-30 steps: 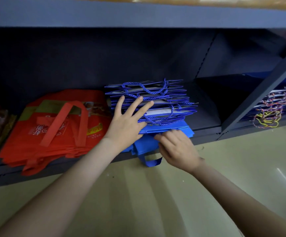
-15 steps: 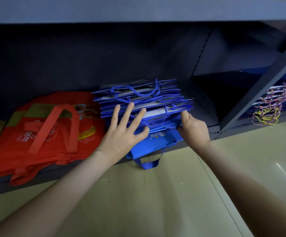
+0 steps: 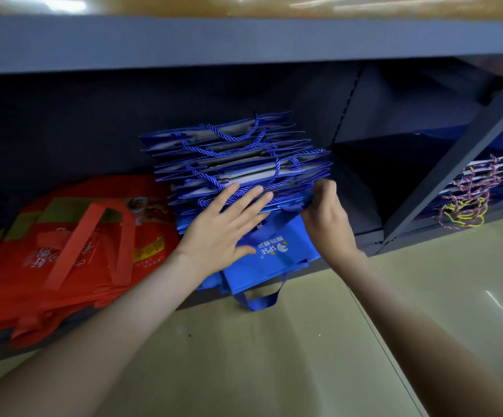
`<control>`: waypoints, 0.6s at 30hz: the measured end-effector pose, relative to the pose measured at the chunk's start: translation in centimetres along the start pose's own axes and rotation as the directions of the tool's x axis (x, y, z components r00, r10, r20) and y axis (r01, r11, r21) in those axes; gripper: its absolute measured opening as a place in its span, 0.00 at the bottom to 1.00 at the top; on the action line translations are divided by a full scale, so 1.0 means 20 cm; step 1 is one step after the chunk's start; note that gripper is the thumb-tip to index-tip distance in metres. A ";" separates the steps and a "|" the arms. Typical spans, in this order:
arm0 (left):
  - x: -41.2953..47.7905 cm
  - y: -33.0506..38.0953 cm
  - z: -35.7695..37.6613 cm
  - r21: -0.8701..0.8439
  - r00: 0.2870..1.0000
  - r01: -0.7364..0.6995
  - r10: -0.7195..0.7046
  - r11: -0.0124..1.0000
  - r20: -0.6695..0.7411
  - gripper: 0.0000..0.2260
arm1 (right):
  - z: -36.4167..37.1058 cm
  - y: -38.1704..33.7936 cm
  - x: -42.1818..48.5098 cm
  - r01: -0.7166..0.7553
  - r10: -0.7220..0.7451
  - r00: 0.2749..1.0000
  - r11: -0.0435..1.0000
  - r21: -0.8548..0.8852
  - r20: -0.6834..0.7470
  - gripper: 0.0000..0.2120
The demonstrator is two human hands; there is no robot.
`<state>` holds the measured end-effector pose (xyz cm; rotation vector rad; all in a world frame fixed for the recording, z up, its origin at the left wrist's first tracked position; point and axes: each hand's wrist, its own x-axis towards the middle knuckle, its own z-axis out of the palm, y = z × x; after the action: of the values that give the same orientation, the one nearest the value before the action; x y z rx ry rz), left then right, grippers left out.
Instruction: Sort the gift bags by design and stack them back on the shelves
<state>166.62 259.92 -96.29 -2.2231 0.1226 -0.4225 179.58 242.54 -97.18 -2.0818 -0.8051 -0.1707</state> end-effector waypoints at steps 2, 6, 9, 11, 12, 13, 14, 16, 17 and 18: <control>-0.01 0.01 0.01 0.077 0.998 -0.053 0.050 0.996 0.045 0.26 | 0.03 0.07 -0.08 0.057 -0.057 0.998 0.998 -0.007 0.006 0.19; -0.02 0.01 -0.02 0.200 0.987 -0.143 0.123 0.969 0.108 0.32 | 0.08 0.27 -0.28 0.155 -0.139 0.985 0.973 -0.173 0.103 0.37; 0.00 -0.05 0.01 0.182 0.995 -0.102 0.103 0.978 0.002 0.29 | 0.11 0.36 -0.40 0.292 -0.169 0.945 0.820 -0.493 0.279 0.42; 0.04 -0.10 0.01 0.161 0.996 -0.081 0.086 0.984 -0.026 0.32 | 0.12 0.39 -0.38 0.326 -0.200 0.939 0.777 -0.539 0.279 0.36; 0.05 -0.13 -0.01 0.138 0.997 -0.076 0.080 0.987 -0.019 0.32 | 0.12 0.39 -0.35 0.342 -0.235 0.937 0.761 -0.551 0.257 0.32; 0.06 -0.15 -0.03 0.116 0.997 -0.071 0.072 0.991 -0.005 0.32 | 0.12 0.39 -0.33 0.386 -0.297 0.922 0.729 -0.565 0.248 0.27; 0.06 -0.16 -0.03 0.094 0.998 -0.063 0.063 0.994 0.006 0.32 | 0.11 0.38 -0.30 0.447 -0.371 0.894 0.685 -0.576 0.252 0.22; 0.07 -0.16 -0.05 0.073 0.997 -0.069 0.067 0.995 0.035 0.32 | 0.09 0.35 -0.26 0.537 -0.514 0.827 0.601 -0.592 0.229 0.13; 0.07 -0.15 -0.05 0.058 0.997 -0.069 0.066 0.996 0.043 0.30 | 0.08 0.32 -0.24 0.548 -0.562 0.805 0.584 -0.598 0.189 0.13; 0.06 -0.14 -0.04 0.019 0.997 -0.067 0.066 0.998 0.041 0.28 | 0.07 0.28 -0.20 0.557 -0.607 0.781 0.571 -0.603 0.148 0.14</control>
<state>167.40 260.84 -93.29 -2.1997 0.1696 -0.3415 179.52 239.40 -103.44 -2.2855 -1.5424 -1.0075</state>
